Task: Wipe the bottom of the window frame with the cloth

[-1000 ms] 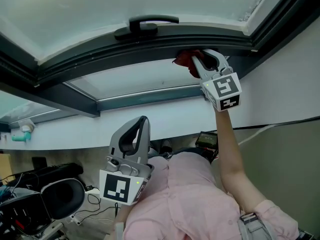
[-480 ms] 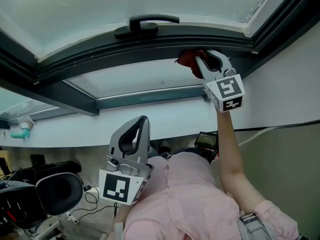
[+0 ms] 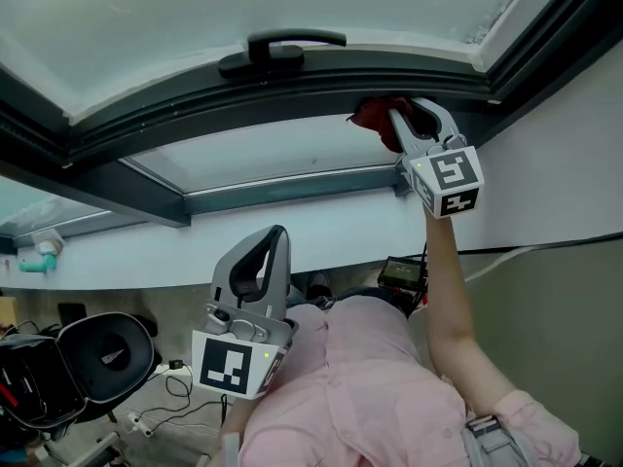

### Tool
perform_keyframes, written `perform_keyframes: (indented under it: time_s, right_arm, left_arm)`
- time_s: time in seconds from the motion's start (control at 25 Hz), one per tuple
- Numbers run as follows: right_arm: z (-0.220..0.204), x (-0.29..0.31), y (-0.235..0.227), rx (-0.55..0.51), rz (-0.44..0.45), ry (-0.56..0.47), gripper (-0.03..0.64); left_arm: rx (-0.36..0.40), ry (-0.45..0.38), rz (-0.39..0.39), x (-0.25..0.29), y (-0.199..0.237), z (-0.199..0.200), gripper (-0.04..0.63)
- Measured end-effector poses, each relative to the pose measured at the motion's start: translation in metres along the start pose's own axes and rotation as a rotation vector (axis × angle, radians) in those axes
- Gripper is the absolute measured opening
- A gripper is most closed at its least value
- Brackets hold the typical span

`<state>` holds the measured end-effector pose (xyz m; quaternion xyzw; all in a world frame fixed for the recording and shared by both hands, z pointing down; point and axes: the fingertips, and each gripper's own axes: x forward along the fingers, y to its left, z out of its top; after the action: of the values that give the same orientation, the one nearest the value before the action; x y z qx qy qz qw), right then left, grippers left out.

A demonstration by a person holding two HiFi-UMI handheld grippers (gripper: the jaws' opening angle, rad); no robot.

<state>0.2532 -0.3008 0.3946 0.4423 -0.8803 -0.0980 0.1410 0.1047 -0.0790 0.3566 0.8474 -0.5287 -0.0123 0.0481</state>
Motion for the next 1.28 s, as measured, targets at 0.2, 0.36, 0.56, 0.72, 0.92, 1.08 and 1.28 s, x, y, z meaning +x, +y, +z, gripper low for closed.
perform_keyframes:
  time_s: [0.2, 0.36, 0.56, 0.72, 0.92, 1.08, 1.28]
  right_arm:
    - [-0.003, -0.002, -0.007, 0.017, -0.012, -0.001, 0.060]
    - [-0.004, -0.004, -0.012, 0.028, -0.027, -0.001, 0.060]
    - [-0.006, -0.008, -0.019, 0.040, -0.050, 0.006, 0.060]
    - [-0.010, -0.010, -0.028, 0.048, -0.073, 0.015, 0.060]
    - [-0.013, -0.015, -0.037, 0.061, -0.103, 0.024, 0.061]
    - [-0.014, -0.017, -0.043, 0.062, -0.118, 0.027, 0.060]
    - [-0.019, -0.021, -0.053, 0.071, -0.149, 0.036, 0.061]
  left_arm:
    - [-0.001, 0.001, 0.003, 0.000, 0.001, -0.001, -0.003]
    - [0.001, -0.001, 0.006, -0.002, 0.001, -0.001, -0.003]
    - [-0.020, -0.006, 0.014, -0.003, 0.001, 0.001, -0.003]
    - [-0.008, 0.001, 0.007, -0.003, 0.002, -0.002, -0.003]
    - [-0.010, 0.002, 0.005, -0.003, 0.002, -0.001, -0.003]
    - [-0.009, 0.002, 0.005, -0.003, 0.001, -0.001, -0.003]
    - [-0.008, 0.003, 0.000, -0.002, 0.000, -0.001, -0.003]
